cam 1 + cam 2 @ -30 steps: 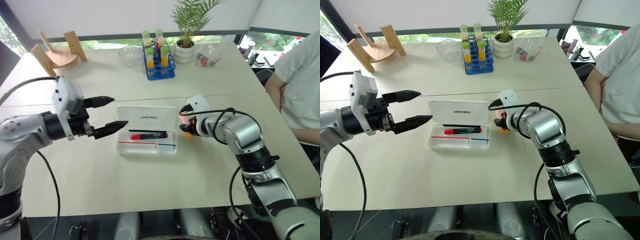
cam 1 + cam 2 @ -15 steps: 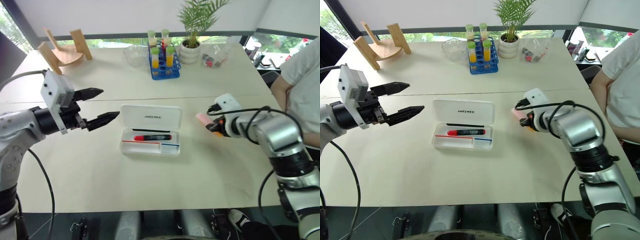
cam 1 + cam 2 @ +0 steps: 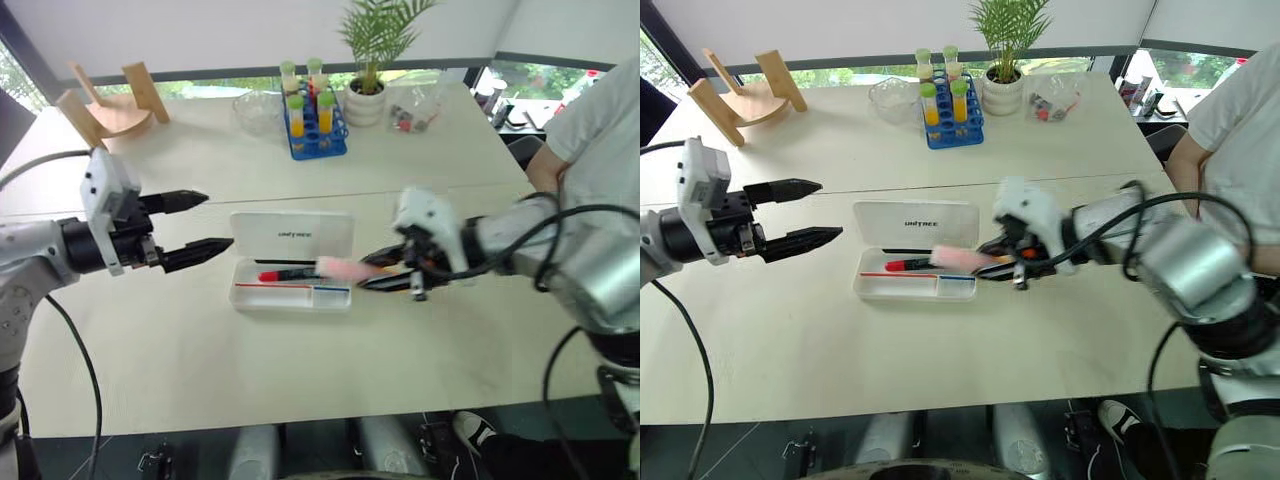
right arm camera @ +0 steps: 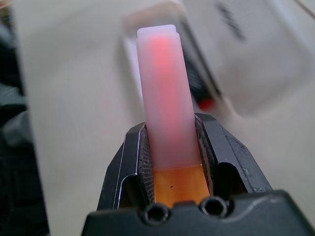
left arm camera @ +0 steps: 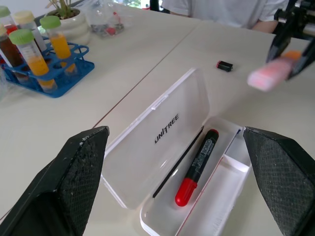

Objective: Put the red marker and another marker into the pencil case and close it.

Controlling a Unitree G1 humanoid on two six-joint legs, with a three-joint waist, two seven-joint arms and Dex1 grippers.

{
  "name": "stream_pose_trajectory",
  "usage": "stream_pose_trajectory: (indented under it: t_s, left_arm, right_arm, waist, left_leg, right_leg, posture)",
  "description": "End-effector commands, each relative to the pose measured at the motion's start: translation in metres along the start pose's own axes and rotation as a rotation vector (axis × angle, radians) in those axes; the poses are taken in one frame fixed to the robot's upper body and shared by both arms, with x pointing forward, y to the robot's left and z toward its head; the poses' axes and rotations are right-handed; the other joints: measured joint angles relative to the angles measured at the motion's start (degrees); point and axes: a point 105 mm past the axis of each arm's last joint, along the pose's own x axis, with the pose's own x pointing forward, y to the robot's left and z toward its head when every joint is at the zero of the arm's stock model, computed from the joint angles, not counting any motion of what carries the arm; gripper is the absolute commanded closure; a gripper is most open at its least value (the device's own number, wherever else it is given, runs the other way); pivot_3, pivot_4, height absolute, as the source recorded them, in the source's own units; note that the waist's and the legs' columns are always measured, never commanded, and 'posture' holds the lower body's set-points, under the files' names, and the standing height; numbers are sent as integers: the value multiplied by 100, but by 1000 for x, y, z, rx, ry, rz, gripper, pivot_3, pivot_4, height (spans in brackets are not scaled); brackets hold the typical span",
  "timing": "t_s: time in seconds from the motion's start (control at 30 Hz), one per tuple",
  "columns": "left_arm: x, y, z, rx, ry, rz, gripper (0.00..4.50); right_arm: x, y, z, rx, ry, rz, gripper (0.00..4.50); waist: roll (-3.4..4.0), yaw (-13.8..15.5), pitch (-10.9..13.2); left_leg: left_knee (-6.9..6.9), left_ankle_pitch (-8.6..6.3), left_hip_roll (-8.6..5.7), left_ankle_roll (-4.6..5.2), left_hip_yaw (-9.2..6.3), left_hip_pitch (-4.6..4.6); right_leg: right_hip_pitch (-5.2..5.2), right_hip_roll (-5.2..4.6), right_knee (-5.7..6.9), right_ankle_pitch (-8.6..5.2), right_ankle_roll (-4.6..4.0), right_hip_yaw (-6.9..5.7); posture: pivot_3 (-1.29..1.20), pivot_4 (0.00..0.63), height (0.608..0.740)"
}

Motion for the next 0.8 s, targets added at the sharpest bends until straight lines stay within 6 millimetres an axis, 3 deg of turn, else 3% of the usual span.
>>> stream_pose_trajectory:
  t_s: [0.03,0.33,0.8]
  left_arm:
    - [-6,0,7,42,2,16,0]
    - [-16,-6,5,29,15,54,0]
    - [-17,-20,-5,-21,47,23,0]
  right_arm:
    - [37,-10,7,-90,-19,15,3674]
    - [85,-9,13,-122,-27,72,3674]
    - [119,-7,17,-97,-26,78,3674]
  waist:
    - [-3,-11,1]
    - [-3,7,2]
    - [-4,6,1]
  left_leg:
    - [0,0,2,0,0,1]
    - [0,12,3,-21,-7,-51]
    - [1,14,2,-25,-11,-48]
  right_leg:
    - [-1,2,1,1,-1,0]
    - [-45,-6,4,2,-4,-9]
    - [-44,-6,15,4,-5,-14]
  posture:
    - [0,150,740]
    - [0,150,740]
    - [0,150,740]
